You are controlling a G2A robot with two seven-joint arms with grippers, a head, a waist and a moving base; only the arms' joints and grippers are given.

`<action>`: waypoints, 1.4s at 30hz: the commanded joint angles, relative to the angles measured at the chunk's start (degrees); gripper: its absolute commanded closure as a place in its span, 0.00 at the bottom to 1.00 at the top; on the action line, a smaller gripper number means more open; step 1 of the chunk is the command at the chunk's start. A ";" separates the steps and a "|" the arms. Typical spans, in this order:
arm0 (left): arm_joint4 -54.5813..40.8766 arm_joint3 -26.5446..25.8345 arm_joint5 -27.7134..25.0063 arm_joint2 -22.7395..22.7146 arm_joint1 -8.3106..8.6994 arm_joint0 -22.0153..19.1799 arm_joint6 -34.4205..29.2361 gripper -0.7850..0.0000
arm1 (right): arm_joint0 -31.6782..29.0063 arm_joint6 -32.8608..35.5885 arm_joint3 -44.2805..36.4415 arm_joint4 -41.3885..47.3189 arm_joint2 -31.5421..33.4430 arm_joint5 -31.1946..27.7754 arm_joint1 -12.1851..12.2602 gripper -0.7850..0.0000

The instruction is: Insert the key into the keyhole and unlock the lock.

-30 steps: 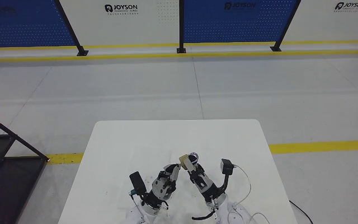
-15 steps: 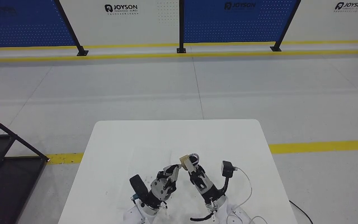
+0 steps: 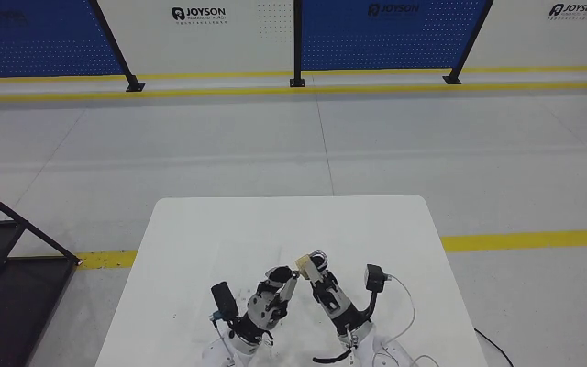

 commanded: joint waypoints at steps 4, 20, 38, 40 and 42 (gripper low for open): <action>-9.11 -0.43 -11.92 -1.89 1.00 1.09 -6.09 0.65 | 0.21 -0.38 0.07 -0.60 0.51 -2.02 0.15 1.00; -46.57 -3.07 -23.24 -2.60 5.51 0.30 -44.18 0.66 | 1.14 -0.85 1.31 -3.38 -0.35 -2.55 0.10 1.00; -53.56 -3.38 -21.32 -1.96 6.42 -1.47 -52.44 0.77 | 1.39 -0.58 1.39 -3.62 -0.79 -2.17 0.18 1.00; -53.26 -3.42 -21.06 -1.86 6.36 -1.51 -52.22 0.78 | 1.36 -0.61 1.36 -3.64 -0.83 -2.13 0.19 1.00; -52.90 -3.45 -20.95 -1.81 6.33 -1.54 -52.06 0.82 | 1.36 -0.62 1.32 -3.82 -0.84 -1.99 0.21 1.00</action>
